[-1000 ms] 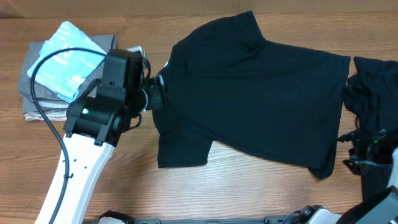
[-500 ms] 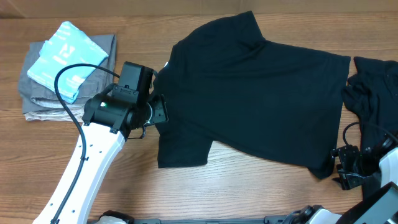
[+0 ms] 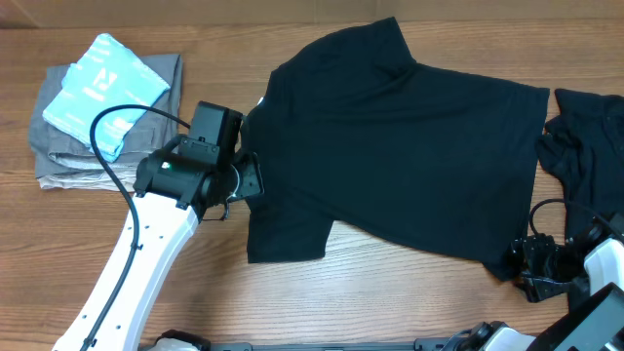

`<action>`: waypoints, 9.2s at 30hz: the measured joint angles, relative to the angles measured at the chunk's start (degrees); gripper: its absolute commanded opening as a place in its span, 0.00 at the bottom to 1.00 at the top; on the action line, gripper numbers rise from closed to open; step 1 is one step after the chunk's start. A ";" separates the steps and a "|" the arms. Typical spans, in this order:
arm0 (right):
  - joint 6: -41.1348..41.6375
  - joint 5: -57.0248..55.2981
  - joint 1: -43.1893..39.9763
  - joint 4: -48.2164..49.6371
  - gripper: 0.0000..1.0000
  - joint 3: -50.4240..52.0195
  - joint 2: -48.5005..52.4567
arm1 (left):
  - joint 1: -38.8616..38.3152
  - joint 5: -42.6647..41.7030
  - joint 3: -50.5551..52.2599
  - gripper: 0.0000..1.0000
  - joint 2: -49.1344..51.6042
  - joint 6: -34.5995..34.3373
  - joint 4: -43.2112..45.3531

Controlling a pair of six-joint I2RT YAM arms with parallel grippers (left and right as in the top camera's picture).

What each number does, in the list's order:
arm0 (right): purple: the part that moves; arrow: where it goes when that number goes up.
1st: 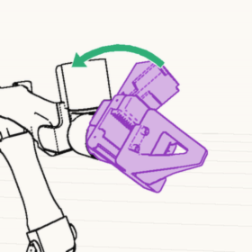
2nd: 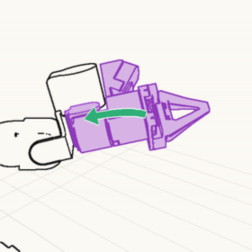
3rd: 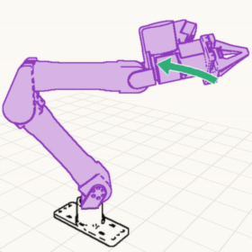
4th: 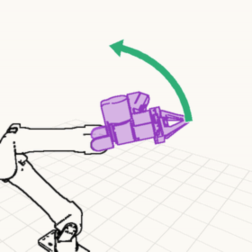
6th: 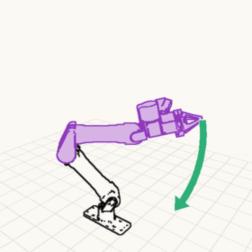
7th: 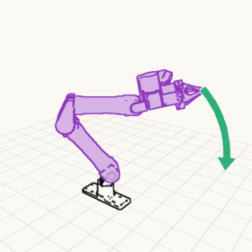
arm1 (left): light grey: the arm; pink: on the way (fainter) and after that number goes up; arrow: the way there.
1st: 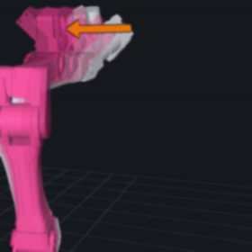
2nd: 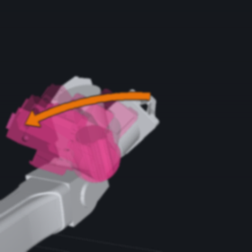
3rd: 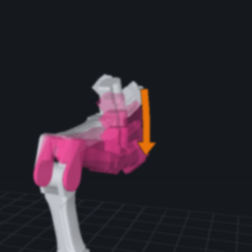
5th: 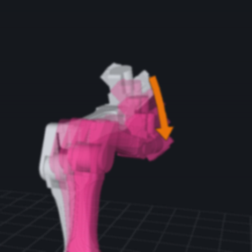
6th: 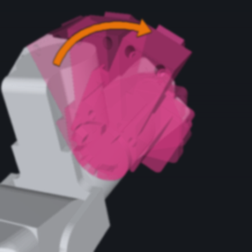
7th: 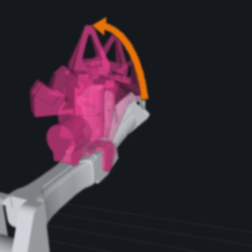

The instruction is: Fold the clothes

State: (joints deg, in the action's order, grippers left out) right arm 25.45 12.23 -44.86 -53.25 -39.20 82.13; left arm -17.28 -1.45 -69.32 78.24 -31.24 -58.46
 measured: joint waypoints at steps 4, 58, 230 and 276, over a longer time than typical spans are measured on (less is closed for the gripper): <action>0.02 0.00 0.00 0.50 0.45 0.22 0.00 | 0.00 0.00 2.47 0.61 0.02 0.00 1.27; -0.02 0.42 0.00 3.10 0.11 3.76 -0.22 | 0.00 -0.09 12.50 0.54 0.33 -5.84 2.16; 7.13 -14.86 20.20 16.61 0.71 -20.59 14.93 | -2.51 4.66 -16.92 0.60 39.10 14.75 43.89; -4.00 -2.80 37.79 10.82 0.04 -24.83 25.14 | -1.05 3.19 -20.90 0.04 45.88 8.87 19.21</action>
State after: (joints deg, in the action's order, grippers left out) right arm 21.45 9.43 -7.07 -42.44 -64.03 107.26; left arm -18.33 1.74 -90.21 124.11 -22.37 -39.24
